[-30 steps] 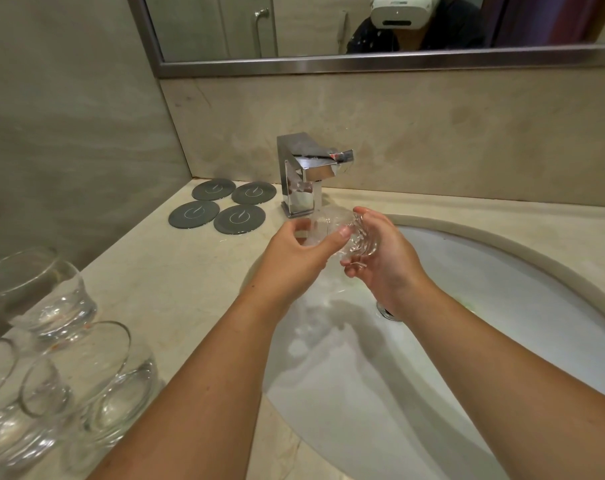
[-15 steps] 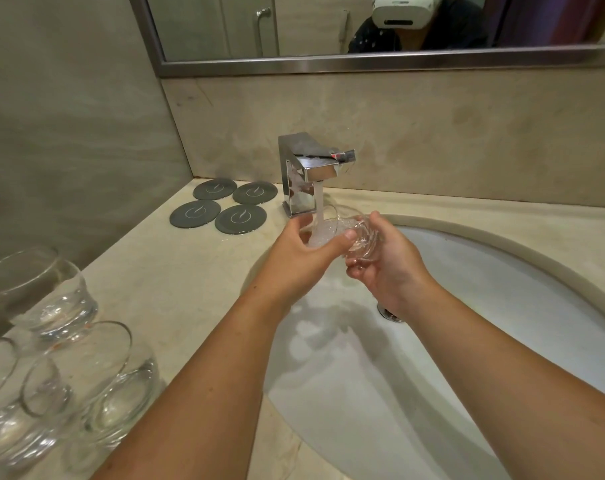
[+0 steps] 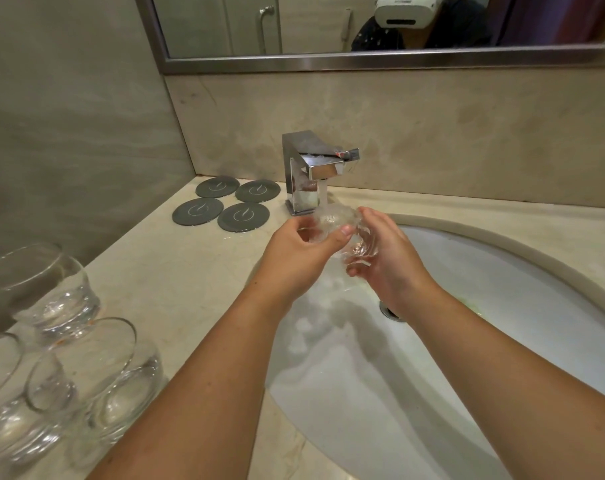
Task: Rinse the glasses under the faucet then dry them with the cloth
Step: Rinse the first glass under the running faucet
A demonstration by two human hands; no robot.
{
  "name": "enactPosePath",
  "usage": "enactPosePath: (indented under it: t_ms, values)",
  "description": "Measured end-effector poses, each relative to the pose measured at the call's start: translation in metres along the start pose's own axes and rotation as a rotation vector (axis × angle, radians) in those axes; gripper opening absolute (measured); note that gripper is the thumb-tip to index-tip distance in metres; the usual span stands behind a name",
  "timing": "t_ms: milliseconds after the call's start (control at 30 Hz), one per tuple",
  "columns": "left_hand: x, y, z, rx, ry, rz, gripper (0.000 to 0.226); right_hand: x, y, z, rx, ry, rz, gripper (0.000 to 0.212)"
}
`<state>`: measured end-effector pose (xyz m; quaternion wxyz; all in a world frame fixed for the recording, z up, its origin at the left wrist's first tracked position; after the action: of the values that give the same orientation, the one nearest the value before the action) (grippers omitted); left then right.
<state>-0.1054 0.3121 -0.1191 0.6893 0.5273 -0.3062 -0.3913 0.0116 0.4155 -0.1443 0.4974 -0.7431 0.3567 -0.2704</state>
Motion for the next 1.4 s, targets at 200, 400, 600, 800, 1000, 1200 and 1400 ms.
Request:
enactPosePath:
  t_ms: [200,400,600,800,1000,1200,1400]
  values:
    - [-0.003,-0.002,-0.001,-0.069,-0.056,-0.099,0.075,0.004,0.004,-0.001,-0.034,-0.060,-0.177,0.048]
    - [-0.002,-0.001,-0.009,0.017,-0.092,-0.067,0.091,0.002,0.002,0.001,-0.126,0.014,-0.129,0.029]
    - [0.002,0.001,-0.005,-0.007,0.001,0.002,0.103,0.001,-0.001,0.000,-0.095,0.031,-0.044,0.022]
    - [0.002,0.004,-0.003,-0.034,-0.010,-0.066,0.061,0.003,0.002,0.002,-0.007,0.004,-0.165,0.048]
    - [-0.002,0.000,-0.006,-0.024,-0.089,-0.090,0.078,0.004,0.003,0.001,-0.085,0.006,-0.175,0.039]
    - [0.000,-0.002,-0.010,0.065,-0.070,0.028,0.082,0.004,0.000,-0.003,-0.128,0.036,-0.125,0.030]
    - [0.002,0.003,-0.007,0.020,0.008,0.002,0.079,0.003,0.000,-0.002,-0.043,-0.012,-0.139,0.038]
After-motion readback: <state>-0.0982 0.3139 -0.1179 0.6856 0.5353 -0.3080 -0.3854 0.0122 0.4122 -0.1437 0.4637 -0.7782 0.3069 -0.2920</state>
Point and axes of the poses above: each hand's wrist, its own x-axis away from the middle knuckle, its own z-axis out of the back of the hand, y = z × x, the point moved 4 cm from there along -x, towards the middle knuckle, and after that the axes turned 5 degrees about -y, right-handed, at the moved point
